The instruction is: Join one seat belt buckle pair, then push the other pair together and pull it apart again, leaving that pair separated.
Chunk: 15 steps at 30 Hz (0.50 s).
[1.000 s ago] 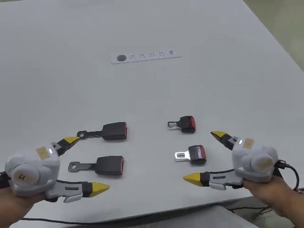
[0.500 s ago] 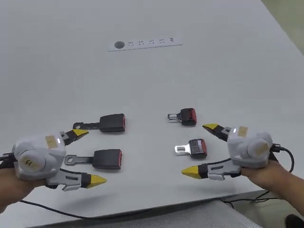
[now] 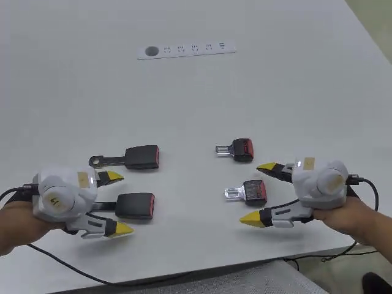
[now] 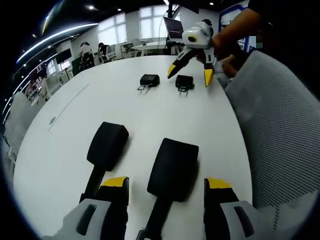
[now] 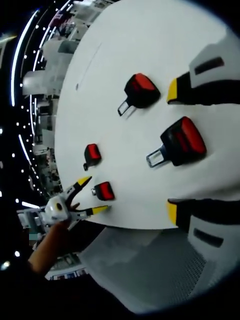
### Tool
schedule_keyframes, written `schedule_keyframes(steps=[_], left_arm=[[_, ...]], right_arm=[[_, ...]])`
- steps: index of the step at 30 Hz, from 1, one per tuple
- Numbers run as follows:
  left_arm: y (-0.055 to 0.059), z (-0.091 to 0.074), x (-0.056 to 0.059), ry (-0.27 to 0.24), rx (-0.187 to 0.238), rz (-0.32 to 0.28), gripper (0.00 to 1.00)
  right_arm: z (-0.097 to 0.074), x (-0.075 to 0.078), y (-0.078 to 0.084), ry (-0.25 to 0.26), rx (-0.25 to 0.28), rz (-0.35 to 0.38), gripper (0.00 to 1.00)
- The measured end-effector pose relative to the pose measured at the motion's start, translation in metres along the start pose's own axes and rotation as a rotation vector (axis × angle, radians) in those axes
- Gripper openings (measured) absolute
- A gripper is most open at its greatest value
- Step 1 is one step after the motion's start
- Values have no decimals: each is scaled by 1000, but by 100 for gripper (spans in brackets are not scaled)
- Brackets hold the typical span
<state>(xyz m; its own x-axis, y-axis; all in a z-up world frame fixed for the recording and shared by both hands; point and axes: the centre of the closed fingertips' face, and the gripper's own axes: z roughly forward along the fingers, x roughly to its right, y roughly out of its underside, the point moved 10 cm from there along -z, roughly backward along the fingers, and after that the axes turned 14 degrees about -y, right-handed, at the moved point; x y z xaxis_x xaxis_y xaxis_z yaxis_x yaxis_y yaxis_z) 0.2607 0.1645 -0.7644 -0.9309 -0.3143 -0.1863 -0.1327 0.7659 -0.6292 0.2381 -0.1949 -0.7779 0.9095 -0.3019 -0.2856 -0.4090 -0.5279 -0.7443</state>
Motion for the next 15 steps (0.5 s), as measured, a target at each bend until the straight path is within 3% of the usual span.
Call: schedule_keyframes(steps=[7,9,12,15], left_arm=[[1,8,-3,40,-24,66,61],[0,10,-6,54,-18,54,60],[1,10,-8,60,-11,54,59],[1,10,-10,64,-9,58,54]], right_arm=[[0,9,1,-73,-100,-61,65],[0,13,2,-79,-107,-78,63],[-1,17,2,-106,-118,-64,50],[-3,18,2,-122,-163,-125,47]])
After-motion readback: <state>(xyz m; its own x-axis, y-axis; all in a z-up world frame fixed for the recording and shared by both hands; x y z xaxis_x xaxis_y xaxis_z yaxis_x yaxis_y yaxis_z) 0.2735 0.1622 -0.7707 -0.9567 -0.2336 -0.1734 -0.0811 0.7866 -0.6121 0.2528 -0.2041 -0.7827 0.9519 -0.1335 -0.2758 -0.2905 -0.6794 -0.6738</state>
